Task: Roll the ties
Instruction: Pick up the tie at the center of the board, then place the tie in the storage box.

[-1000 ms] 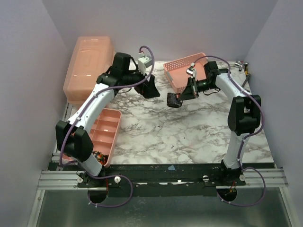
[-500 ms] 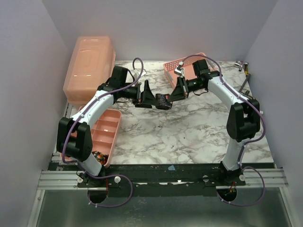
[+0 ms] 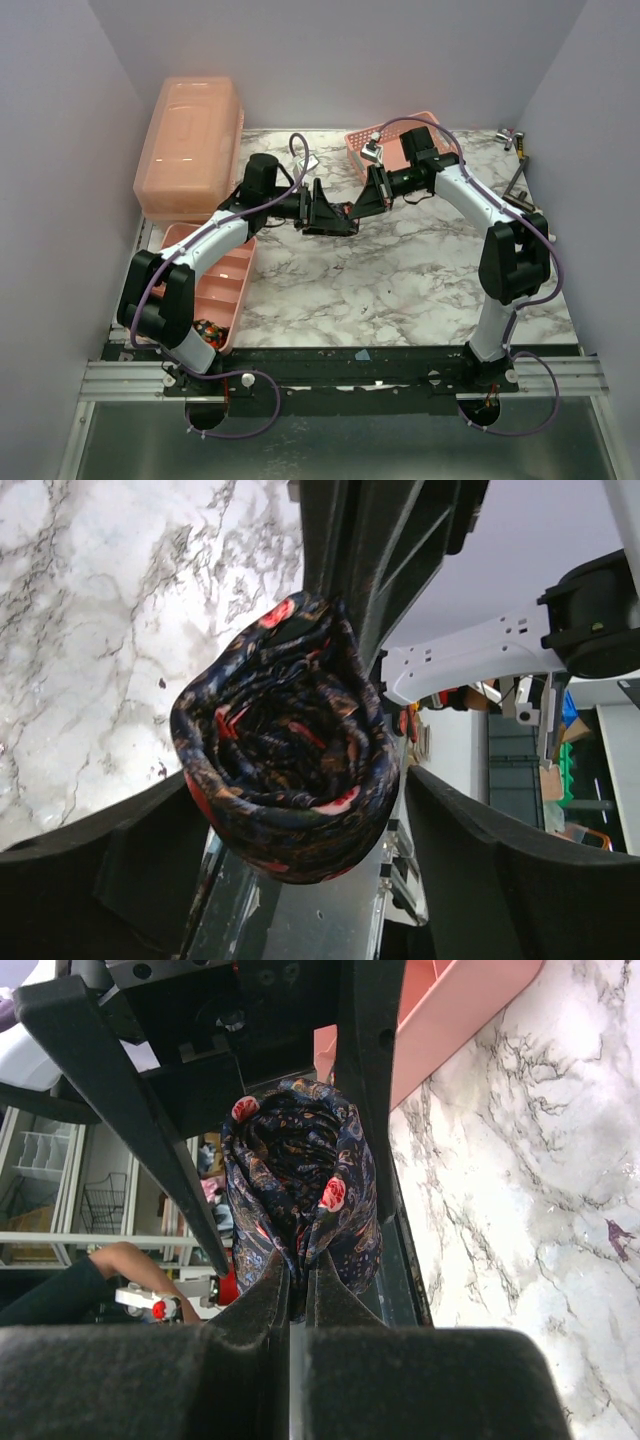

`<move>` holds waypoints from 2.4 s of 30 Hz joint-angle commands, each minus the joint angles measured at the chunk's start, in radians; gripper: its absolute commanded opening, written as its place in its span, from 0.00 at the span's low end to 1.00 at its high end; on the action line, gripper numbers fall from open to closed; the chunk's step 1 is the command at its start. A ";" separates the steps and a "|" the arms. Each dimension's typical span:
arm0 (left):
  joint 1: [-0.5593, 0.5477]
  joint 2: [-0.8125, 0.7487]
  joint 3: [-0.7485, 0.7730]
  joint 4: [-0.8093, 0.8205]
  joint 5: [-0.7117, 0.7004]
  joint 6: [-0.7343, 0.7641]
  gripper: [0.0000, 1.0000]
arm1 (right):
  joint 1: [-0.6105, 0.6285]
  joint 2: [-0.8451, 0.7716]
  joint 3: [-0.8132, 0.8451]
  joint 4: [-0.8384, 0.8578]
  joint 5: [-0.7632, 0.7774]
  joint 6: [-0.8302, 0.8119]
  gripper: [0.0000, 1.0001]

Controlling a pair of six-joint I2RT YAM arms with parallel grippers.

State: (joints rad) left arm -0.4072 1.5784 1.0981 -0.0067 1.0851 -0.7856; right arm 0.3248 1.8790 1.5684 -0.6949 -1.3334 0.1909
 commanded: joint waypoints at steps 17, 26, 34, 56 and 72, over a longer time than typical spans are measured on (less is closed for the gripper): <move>-0.007 0.024 -0.002 0.286 0.035 -0.213 0.80 | 0.014 -0.017 -0.031 0.055 -0.028 0.048 0.01; -0.016 0.035 0.005 0.249 0.025 -0.193 0.39 | 0.014 -0.006 -0.035 0.063 -0.020 0.057 0.01; -0.007 0.021 0.000 0.173 0.010 -0.133 0.08 | 0.014 -0.007 -0.057 0.055 0.006 0.055 0.05; 0.451 -0.254 0.070 -1.371 -0.556 1.254 0.00 | -0.033 -0.071 -0.029 -0.313 0.255 -0.377 1.00; 0.624 -0.288 -0.073 -1.228 -0.743 1.168 0.00 | -0.033 -0.113 -0.092 -0.304 0.310 -0.374 1.00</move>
State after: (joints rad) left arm 0.2104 1.2995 1.0615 -1.2587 0.4076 0.3923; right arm 0.2909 1.7840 1.4818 -0.9890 -1.0515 -0.1619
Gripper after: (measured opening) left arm 0.402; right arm 0.998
